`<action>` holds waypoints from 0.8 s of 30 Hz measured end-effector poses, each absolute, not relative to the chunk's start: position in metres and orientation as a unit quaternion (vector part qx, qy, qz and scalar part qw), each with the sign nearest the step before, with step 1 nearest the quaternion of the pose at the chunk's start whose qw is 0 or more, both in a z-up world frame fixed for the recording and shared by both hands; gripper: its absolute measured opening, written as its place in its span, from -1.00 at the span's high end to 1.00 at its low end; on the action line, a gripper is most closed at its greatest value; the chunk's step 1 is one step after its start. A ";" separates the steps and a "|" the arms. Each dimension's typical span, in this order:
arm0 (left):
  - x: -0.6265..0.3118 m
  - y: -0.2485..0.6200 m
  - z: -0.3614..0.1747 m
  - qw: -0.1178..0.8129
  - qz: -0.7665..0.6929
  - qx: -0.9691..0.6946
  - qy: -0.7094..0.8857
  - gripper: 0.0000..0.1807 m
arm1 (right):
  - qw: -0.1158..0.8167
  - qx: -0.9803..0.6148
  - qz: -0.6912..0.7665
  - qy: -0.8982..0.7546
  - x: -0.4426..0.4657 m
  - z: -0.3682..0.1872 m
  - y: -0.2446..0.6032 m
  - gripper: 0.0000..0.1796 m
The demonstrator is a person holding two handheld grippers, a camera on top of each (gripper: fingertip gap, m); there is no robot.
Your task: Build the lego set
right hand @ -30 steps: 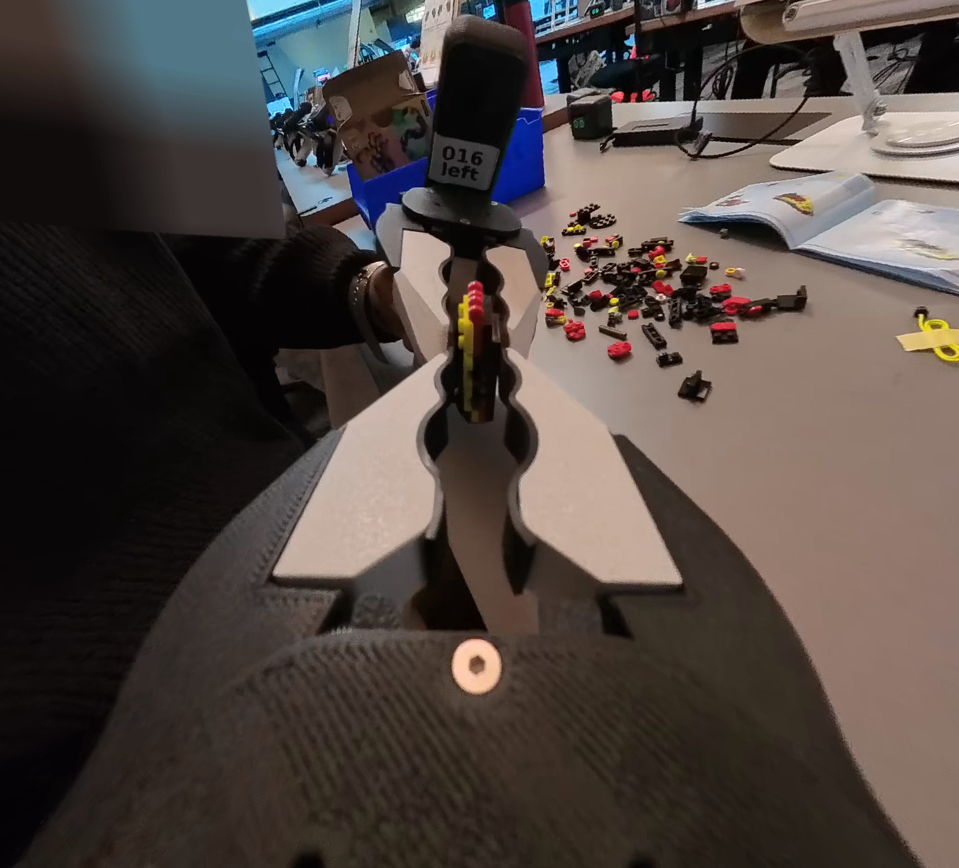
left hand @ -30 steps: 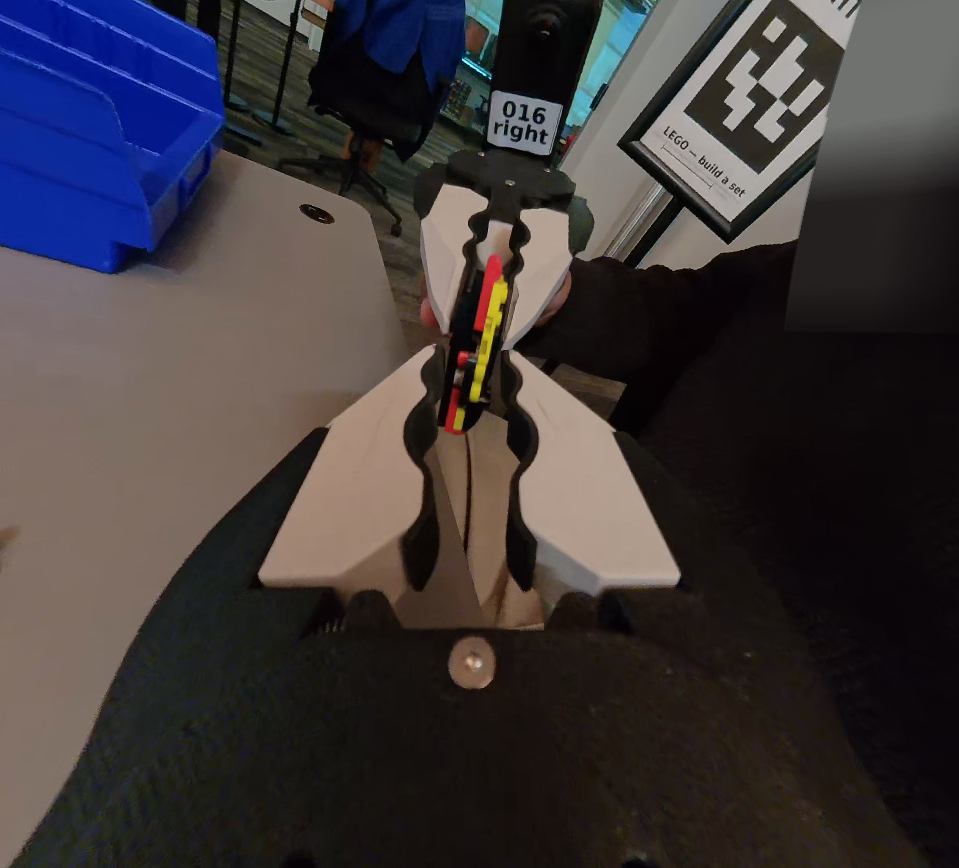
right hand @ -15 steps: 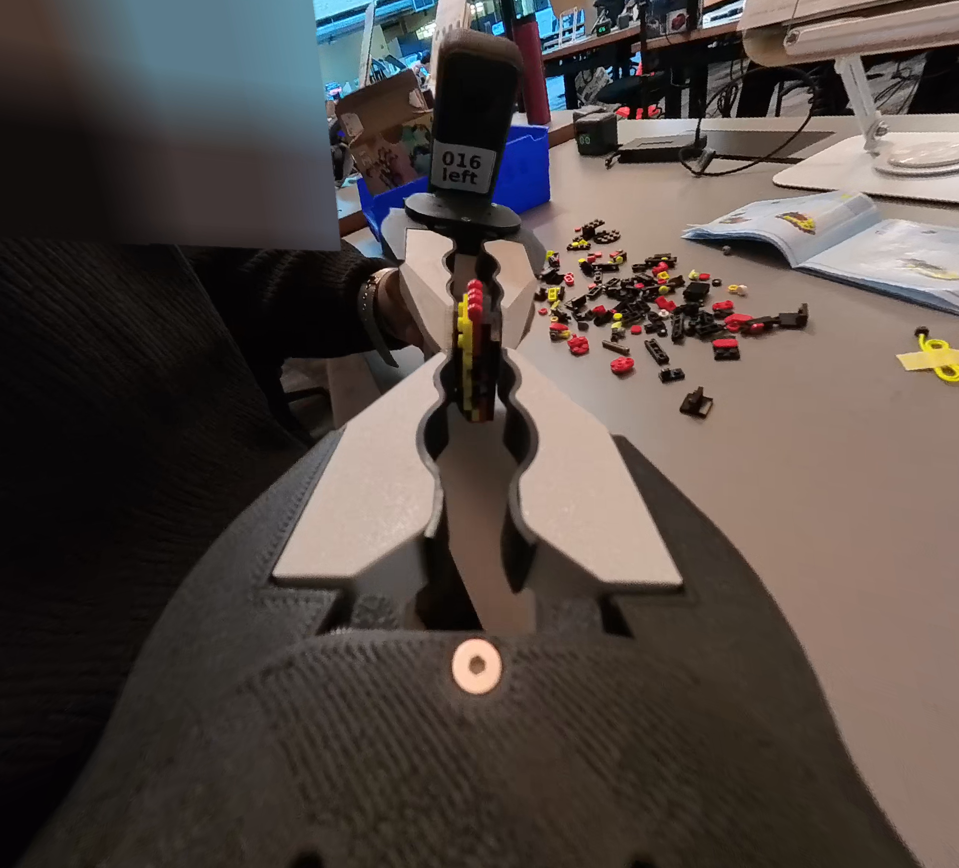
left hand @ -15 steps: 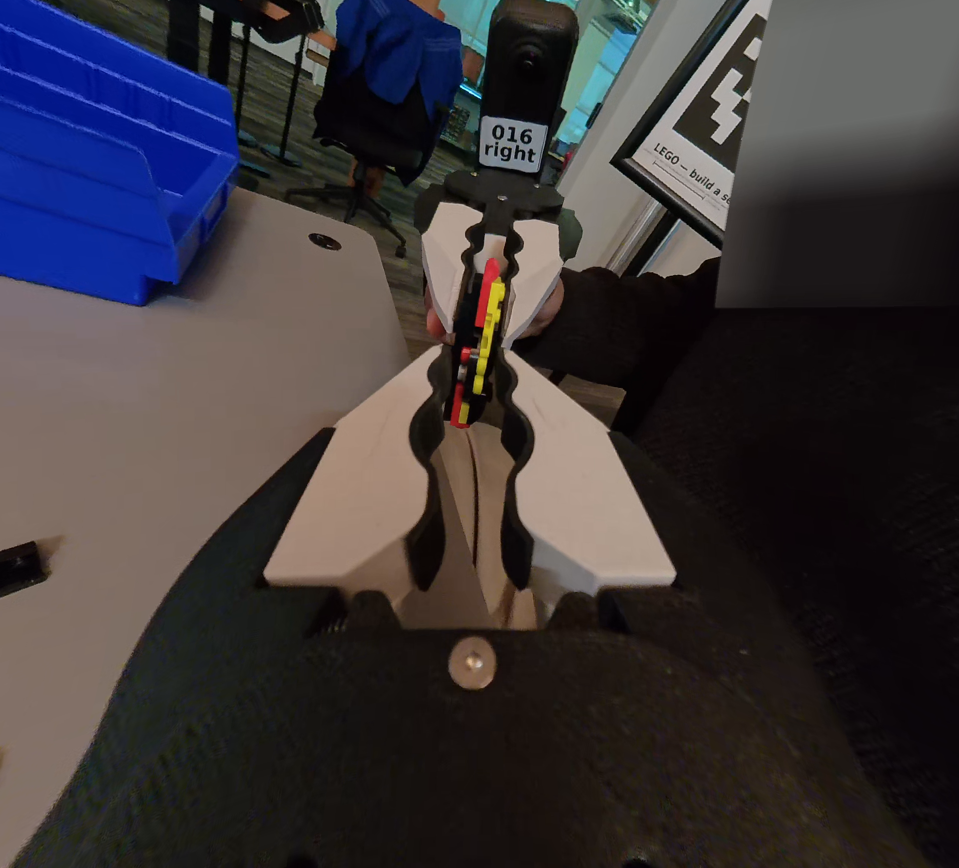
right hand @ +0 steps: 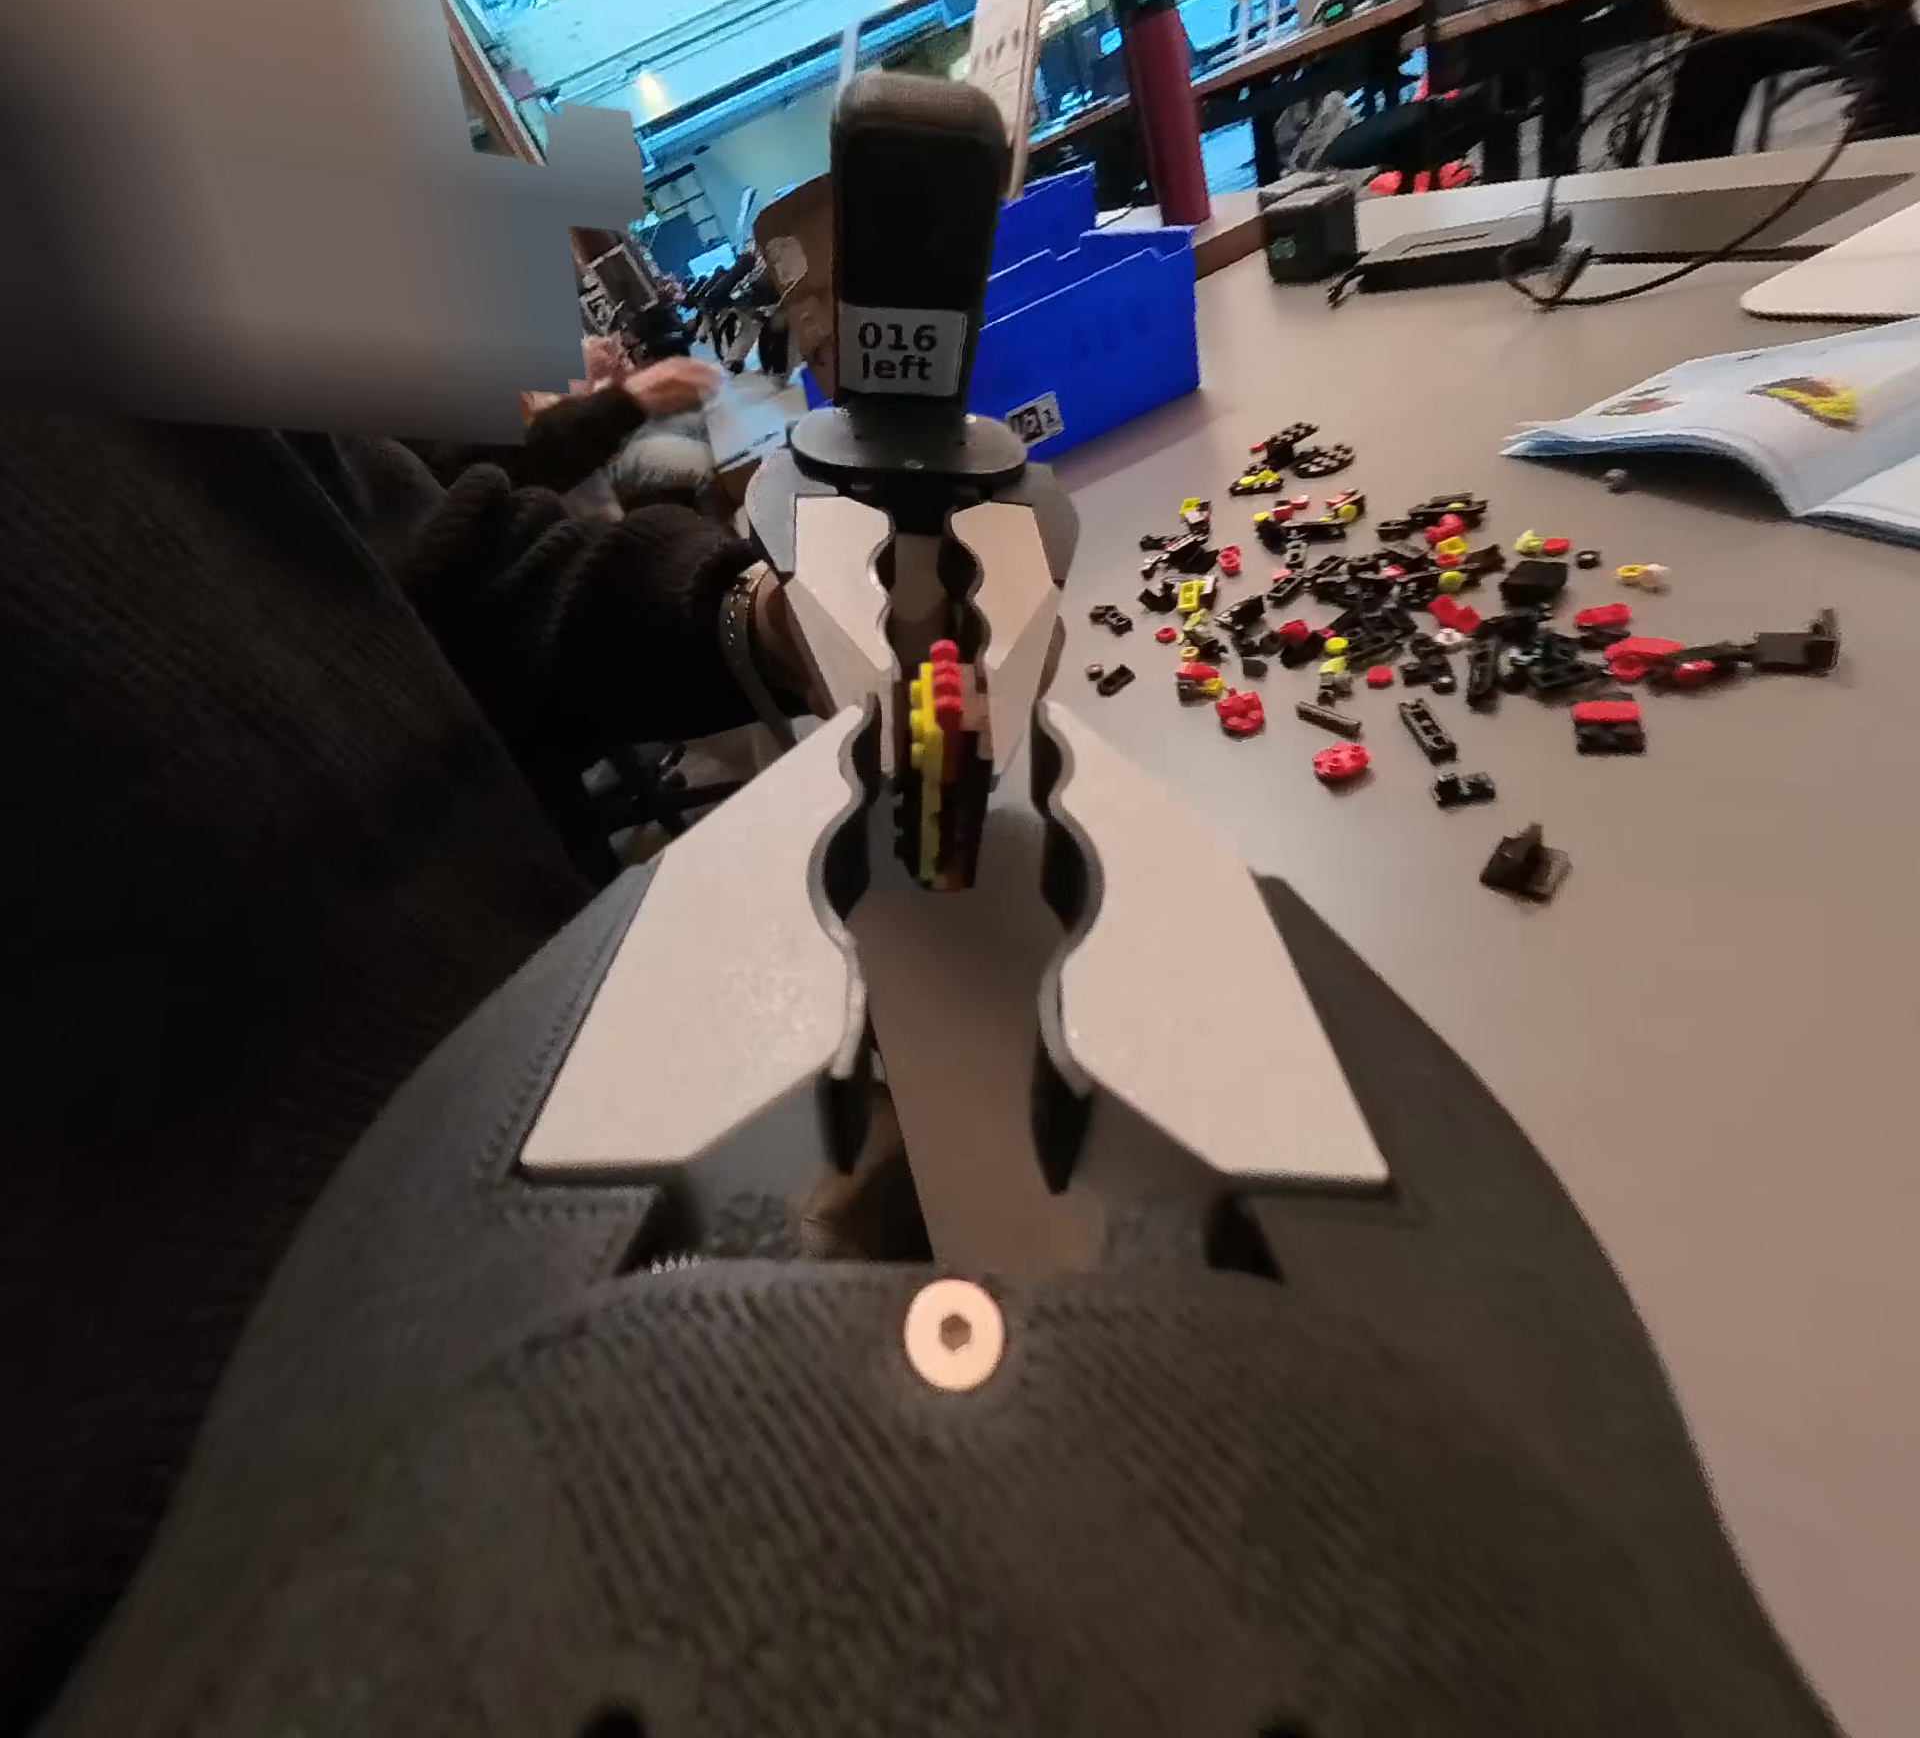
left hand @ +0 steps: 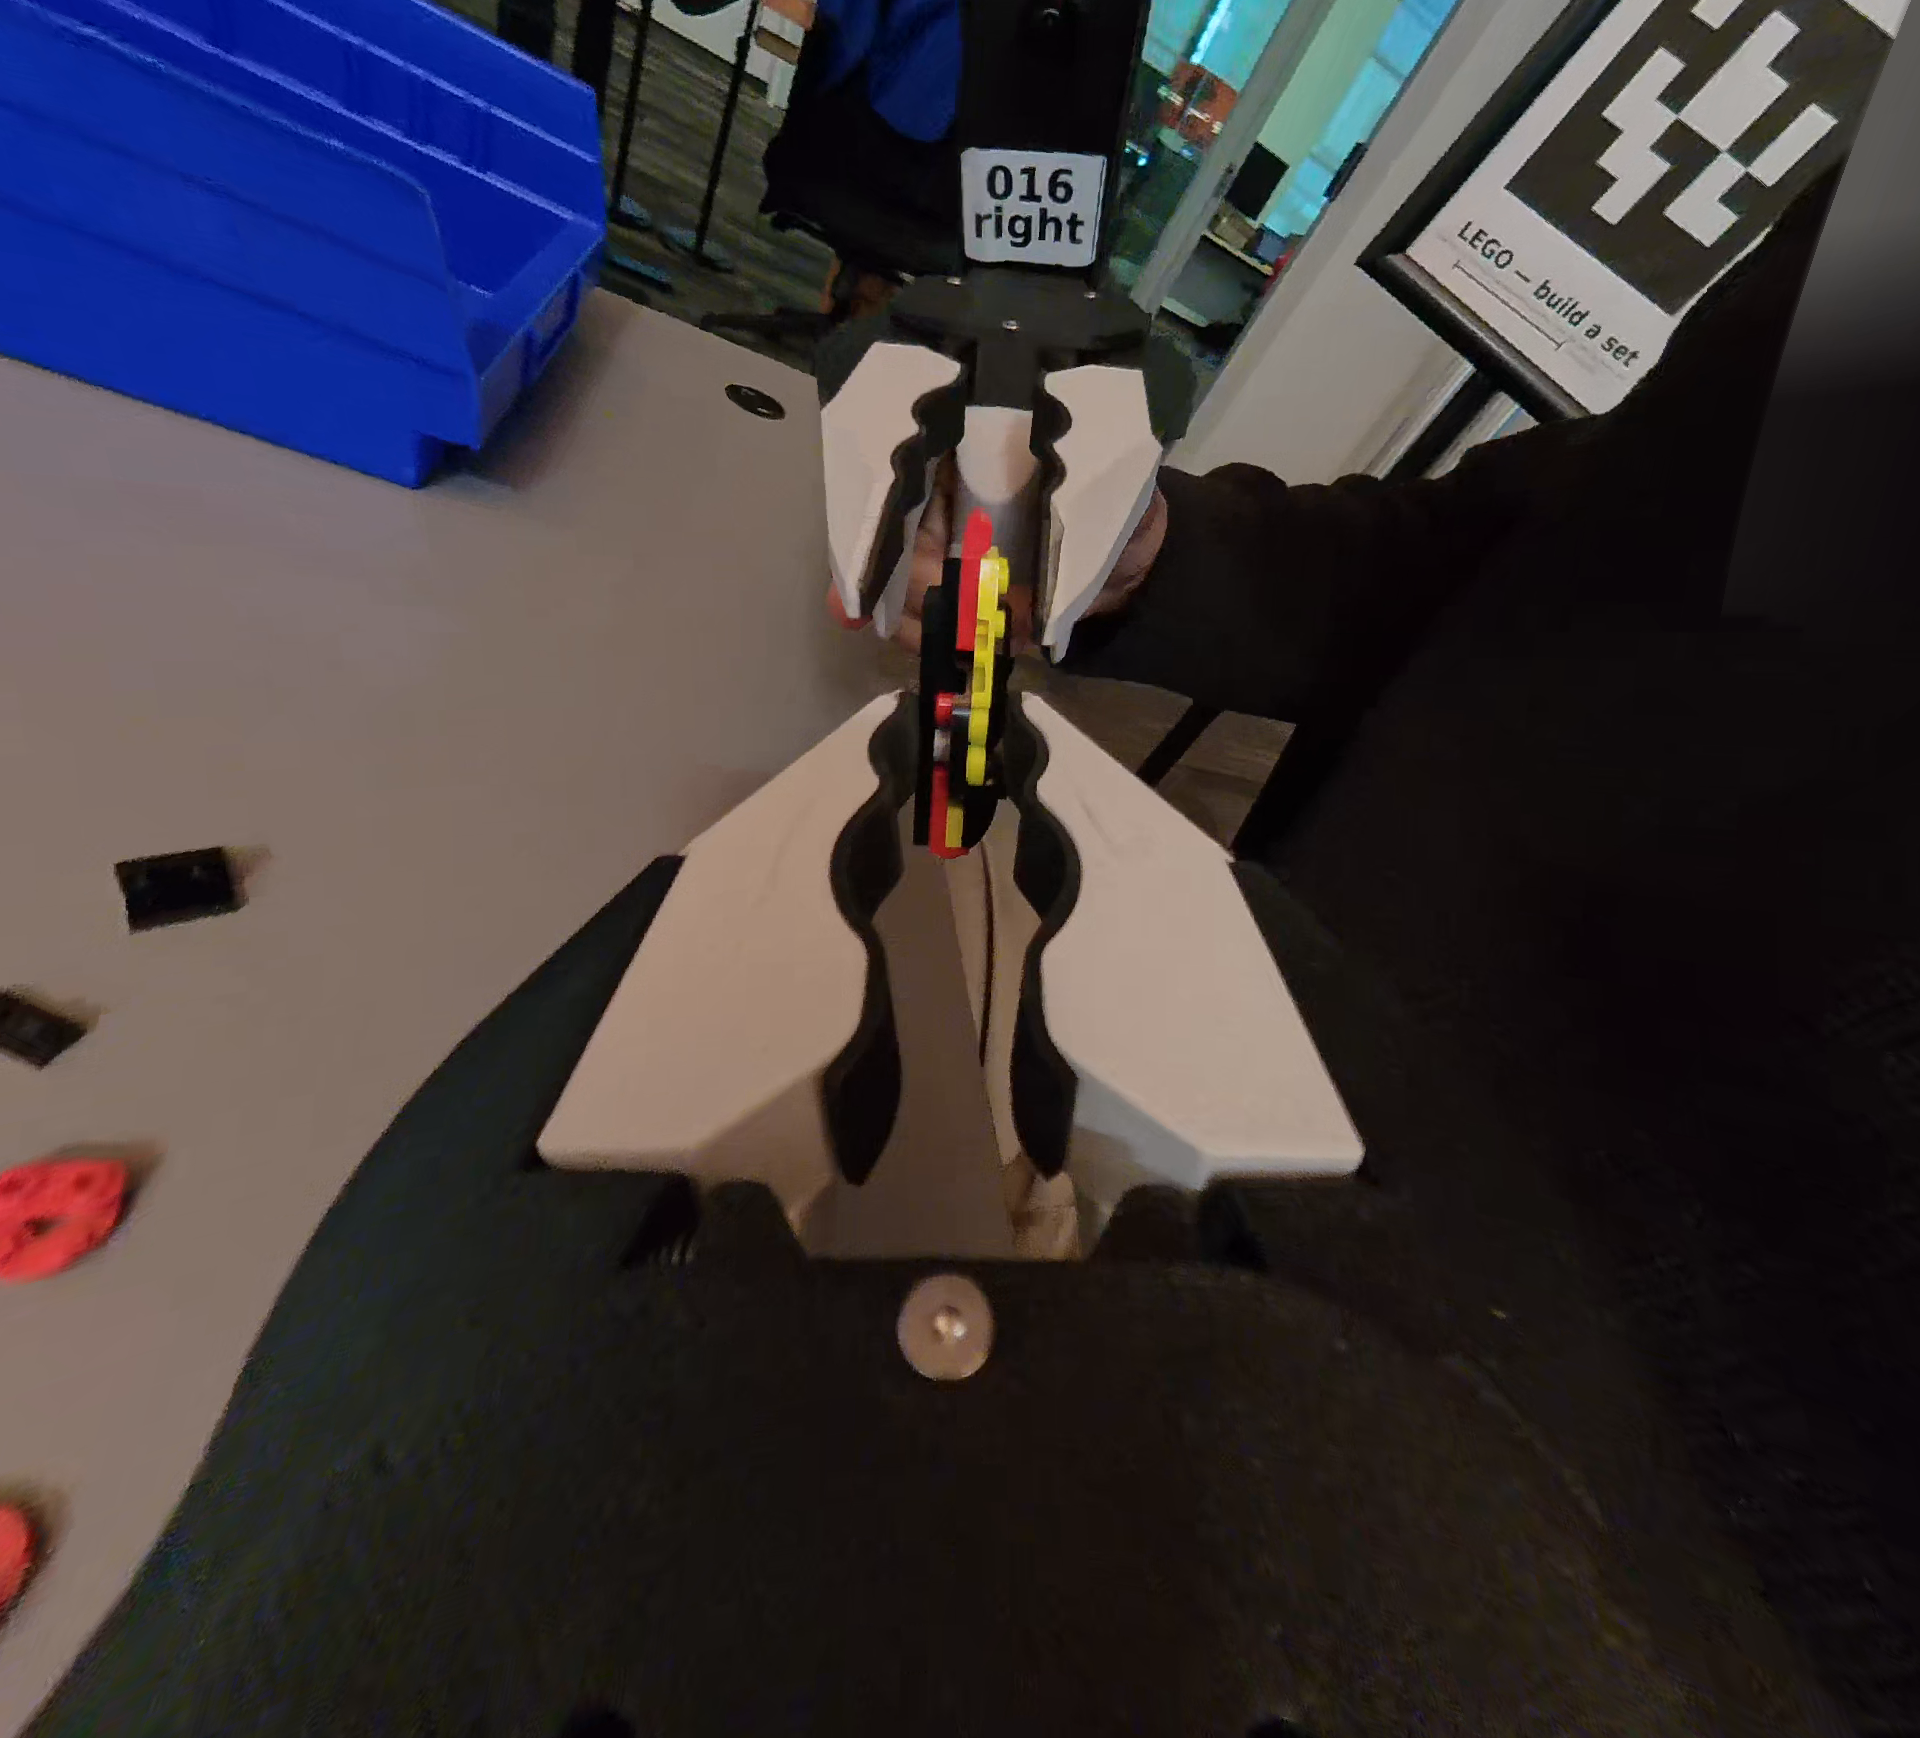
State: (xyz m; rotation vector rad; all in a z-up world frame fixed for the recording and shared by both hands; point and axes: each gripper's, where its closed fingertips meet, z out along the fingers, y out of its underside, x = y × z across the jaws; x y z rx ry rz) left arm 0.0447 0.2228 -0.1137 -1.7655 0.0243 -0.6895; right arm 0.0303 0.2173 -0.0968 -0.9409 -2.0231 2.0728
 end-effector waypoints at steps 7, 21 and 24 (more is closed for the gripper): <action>0.038 0.197 -0.115 0.592 -0.274 -0.757 -0.023 0.85 | 0.003 -0.263 0.672 -0.692 0.025 -0.101 0.182 0.83; 0.026 0.133 -0.111 0.628 -0.214 -0.740 -0.110 0.85 | -0.071 -0.170 0.651 -0.736 0.017 -0.098 0.112 0.83; 0.025 0.120 -0.111 0.633 -0.199 -0.738 -0.125 0.86 | -0.085 -0.151 0.647 -0.742 0.017 -0.098 0.099 0.83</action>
